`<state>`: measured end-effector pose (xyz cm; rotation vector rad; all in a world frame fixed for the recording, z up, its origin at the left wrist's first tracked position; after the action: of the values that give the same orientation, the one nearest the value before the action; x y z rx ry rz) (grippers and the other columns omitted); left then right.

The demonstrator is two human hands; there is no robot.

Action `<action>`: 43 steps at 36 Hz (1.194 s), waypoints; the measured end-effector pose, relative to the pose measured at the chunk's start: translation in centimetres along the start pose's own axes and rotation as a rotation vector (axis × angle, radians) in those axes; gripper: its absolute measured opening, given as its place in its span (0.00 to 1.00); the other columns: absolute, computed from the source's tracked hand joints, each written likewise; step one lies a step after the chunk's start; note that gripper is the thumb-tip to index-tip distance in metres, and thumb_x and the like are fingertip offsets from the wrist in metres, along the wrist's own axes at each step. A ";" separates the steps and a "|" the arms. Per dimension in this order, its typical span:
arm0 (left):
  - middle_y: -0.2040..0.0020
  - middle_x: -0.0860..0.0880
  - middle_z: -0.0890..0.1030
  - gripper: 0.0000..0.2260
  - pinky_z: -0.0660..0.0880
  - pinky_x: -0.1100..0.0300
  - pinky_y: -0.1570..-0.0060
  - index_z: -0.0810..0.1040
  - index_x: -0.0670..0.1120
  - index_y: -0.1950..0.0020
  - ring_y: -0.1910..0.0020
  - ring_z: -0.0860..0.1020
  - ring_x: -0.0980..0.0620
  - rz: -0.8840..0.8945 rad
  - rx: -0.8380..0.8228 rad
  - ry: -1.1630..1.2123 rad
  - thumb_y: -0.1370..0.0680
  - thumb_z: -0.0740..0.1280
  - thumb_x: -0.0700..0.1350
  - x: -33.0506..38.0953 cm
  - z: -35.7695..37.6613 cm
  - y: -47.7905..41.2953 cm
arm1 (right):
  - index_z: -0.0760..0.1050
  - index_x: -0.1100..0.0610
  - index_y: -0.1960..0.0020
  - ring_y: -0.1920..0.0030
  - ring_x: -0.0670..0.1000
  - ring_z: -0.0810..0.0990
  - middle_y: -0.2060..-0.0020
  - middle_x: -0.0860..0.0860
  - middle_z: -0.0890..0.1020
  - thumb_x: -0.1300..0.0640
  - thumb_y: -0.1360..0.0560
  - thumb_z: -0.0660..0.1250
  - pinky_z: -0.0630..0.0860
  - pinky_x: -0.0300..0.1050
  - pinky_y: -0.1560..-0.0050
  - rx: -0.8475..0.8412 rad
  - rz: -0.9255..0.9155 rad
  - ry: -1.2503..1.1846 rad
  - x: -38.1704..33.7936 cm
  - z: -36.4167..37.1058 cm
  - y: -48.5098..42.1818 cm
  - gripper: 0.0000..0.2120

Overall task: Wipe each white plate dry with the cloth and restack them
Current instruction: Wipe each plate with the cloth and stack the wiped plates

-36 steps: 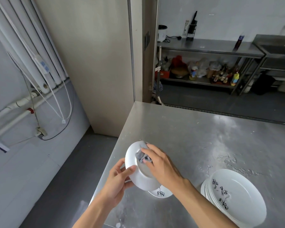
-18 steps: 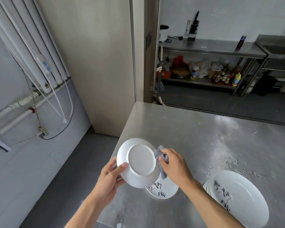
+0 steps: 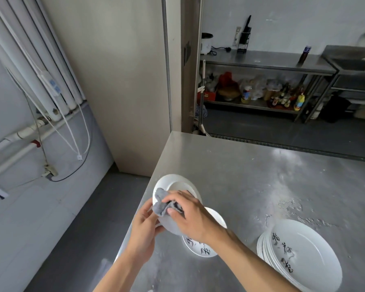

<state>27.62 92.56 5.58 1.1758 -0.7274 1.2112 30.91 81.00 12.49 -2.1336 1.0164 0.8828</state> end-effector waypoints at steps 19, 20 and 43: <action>0.40 0.45 0.86 0.11 0.84 0.57 0.49 0.86 0.50 0.38 0.46 0.85 0.50 -0.099 0.098 0.199 0.15 0.65 0.45 0.1 -4.3 -0.5 | 0.77 0.52 0.44 0.46 0.50 0.78 0.43 0.45 0.76 0.60 0.20 0.63 0.77 0.45 0.47 0.104 -0.047 0.300 4.7 -2.4 3.1 0.08; 0.39 0.46 0.86 0.11 0.84 0.55 0.47 0.85 0.51 0.37 0.46 0.85 0.50 -0.106 0.077 0.179 0.16 0.66 0.46 0.0 -4.1 -0.4 | 0.77 0.52 0.44 0.48 0.49 0.78 0.45 0.45 0.76 0.60 0.20 0.62 0.77 0.46 0.47 0.129 0.004 0.265 5.3 -3.0 3.0 0.08; 0.41 0.38 0.85 0.13 0.82 0.47 0.45 0.83 0.45 0.38 0.46 0.85 0.42 -0.006 0.169 0.137 0.13 0.62 0.48 1.6 -3.2 -0.6 | 0.79 0.53 0.39 0.34 0.49 0.74 0.36 0.48 0.75 0.67 0.22 0.62 0.70 0.38 0.34 -0.028 -0.250 0.165 -0.3 0.7 1.5 0.17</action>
<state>28.15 96.16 5.99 1.2180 -0.5263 1.3541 29.29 80.85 11.97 -2.3253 0.7953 0.6130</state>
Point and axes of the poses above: each hand's wrist, its own y-axis away from the middle knuckle, its own z-axis out of the palm, x = y × z, the point moved 10 cm from there along -y, towards the middle knuckle
